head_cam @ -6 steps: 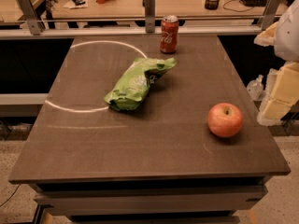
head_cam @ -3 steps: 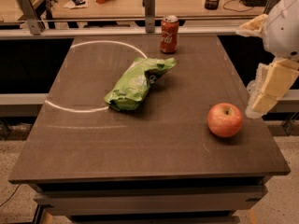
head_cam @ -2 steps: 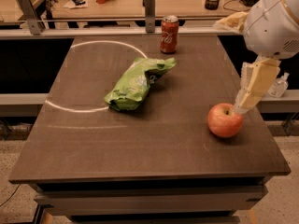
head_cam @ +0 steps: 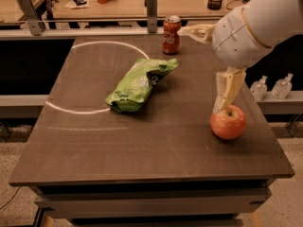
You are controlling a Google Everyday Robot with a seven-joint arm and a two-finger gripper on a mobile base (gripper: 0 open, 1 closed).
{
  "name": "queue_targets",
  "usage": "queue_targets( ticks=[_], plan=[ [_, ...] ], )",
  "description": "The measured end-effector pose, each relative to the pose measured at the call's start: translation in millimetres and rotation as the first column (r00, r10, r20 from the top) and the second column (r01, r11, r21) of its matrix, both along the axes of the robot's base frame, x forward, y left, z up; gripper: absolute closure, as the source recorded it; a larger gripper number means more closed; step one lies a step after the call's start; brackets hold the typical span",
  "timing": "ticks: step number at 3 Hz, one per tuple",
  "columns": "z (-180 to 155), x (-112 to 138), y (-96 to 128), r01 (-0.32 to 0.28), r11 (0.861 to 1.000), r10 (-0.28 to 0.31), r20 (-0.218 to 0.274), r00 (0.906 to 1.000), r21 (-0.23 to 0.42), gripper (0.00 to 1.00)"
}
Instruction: Move green rice chip bag near apple
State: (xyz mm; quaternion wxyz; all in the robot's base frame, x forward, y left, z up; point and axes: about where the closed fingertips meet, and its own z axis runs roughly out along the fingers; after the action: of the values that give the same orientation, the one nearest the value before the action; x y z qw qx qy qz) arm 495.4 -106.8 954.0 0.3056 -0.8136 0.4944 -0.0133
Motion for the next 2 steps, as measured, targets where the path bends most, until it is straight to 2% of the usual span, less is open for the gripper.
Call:
queue_targets(
  ticks=[1,2],
  plan=[
    [-5.6,14.9,20.9,-0.099,0.995,0.1,0.087,0.9912,-0.021,0.0],
    [-0.4,30.5,39.9,-0.135,0.991,0.135,0.16,0.9779,-0.006,0.0]
  ],
)
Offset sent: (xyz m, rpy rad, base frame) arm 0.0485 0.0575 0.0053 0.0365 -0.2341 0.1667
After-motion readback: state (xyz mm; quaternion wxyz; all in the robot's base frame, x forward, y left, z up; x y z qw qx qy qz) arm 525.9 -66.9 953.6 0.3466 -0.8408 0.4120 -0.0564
